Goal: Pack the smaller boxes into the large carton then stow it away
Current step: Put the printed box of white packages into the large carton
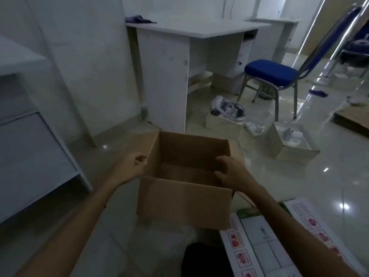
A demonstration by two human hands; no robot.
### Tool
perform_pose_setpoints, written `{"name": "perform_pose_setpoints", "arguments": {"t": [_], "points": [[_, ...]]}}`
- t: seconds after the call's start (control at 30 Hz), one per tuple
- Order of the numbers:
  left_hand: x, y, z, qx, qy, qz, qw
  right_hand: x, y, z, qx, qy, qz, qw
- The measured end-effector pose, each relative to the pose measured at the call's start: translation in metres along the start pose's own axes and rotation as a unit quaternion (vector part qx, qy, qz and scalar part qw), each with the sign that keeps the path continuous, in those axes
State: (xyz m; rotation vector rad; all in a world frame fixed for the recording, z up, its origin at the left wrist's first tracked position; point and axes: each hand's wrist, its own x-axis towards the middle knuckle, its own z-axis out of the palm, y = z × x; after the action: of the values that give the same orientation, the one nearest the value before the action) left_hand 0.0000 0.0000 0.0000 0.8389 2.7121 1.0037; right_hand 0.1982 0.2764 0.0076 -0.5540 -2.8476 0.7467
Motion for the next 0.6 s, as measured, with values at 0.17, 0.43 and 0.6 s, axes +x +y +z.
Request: {"name": "perform_pose_setpoints", "arguments": {"t": [0.17, 0.43, 0.6], "points": [[0.026, -0.033, 0.038, 0.075, -0.081, 0.037, 0.993, 0.008, 0.031, 0.056, -0.081, -0.062, 0.152, 0.983], [0.049, -0.080, 0.092, 0.288, -0.215, 0.136, 0.923, 0.010, 0.078, 0.123, -0.027, -0.045, 0.285, 0.957], [0.044, -0.089, 0.108, 0.228, -0.120, 0.151, 0.954, 0.024, 0.096, 0.131, 0.006, -0.008, 0.258, 0.966]]}}
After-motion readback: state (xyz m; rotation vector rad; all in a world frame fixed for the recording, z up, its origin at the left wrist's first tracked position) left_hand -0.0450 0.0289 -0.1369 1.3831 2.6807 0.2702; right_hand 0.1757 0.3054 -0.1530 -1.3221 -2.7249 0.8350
